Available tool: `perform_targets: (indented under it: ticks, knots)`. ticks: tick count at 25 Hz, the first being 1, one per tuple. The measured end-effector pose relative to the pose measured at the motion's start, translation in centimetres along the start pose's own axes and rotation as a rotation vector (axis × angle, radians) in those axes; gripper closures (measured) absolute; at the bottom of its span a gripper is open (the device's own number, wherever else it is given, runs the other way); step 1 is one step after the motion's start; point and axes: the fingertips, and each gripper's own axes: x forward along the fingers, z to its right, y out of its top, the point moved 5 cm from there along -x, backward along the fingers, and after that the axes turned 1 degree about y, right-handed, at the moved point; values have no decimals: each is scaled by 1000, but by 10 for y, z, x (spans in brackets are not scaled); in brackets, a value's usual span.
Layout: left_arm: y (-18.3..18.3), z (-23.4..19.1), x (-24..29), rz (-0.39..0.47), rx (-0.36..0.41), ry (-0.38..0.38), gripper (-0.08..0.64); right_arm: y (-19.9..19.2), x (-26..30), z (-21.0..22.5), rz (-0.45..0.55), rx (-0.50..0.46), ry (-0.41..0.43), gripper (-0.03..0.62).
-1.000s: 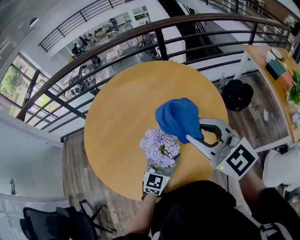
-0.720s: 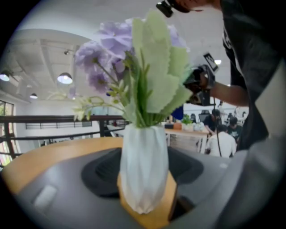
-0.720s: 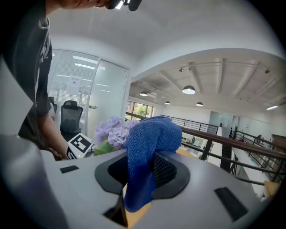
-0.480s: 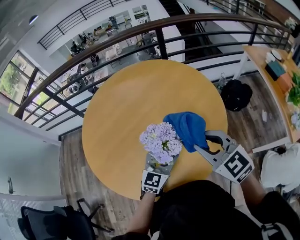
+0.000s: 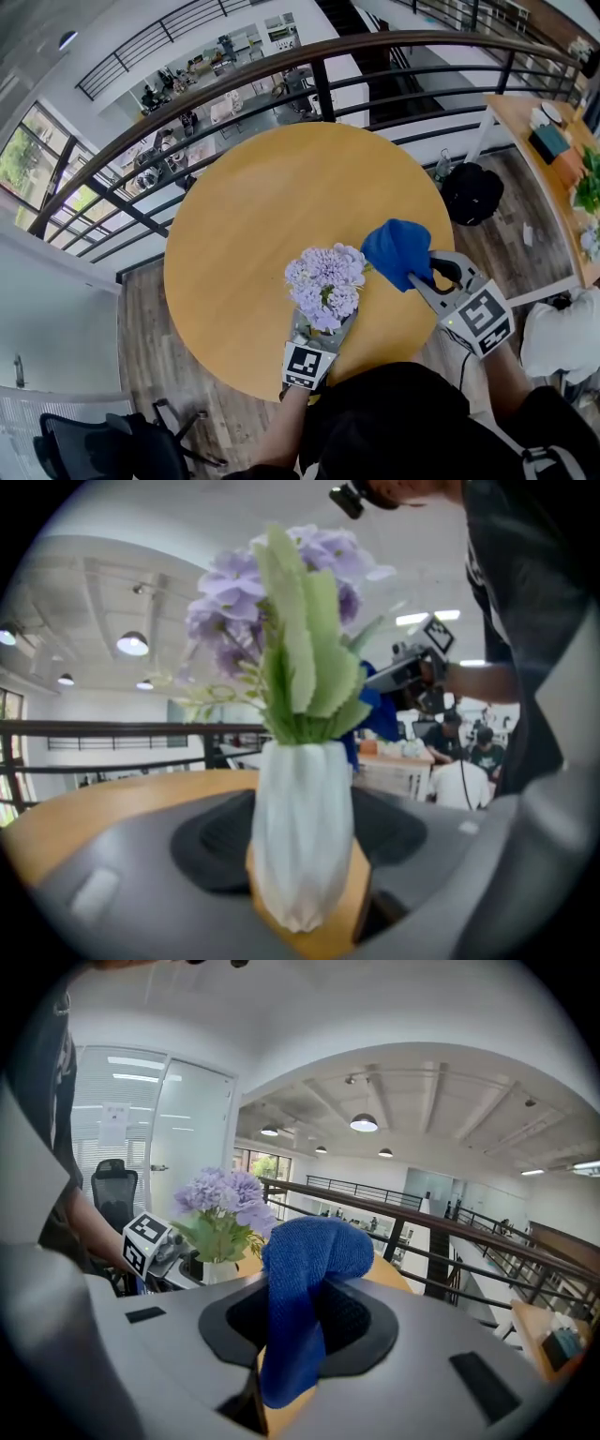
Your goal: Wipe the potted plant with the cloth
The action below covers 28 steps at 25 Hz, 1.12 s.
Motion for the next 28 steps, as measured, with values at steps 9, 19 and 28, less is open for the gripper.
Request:
perform_targets:
  ticks: [9, 19, 28]
  knots:
    - [0, 4, -2, 5, 7, -14, 252, 104, -23, 7, 292, -138, 18, 485]
    - [-1, 8, -6, 7, 15, -33, 252, 133, 44, -29, 153, -194, 450, 485]
    - [-2, 2, -5, 24, 3, -29, 252, 69, 25, 1, -14, -118, 437, 485]
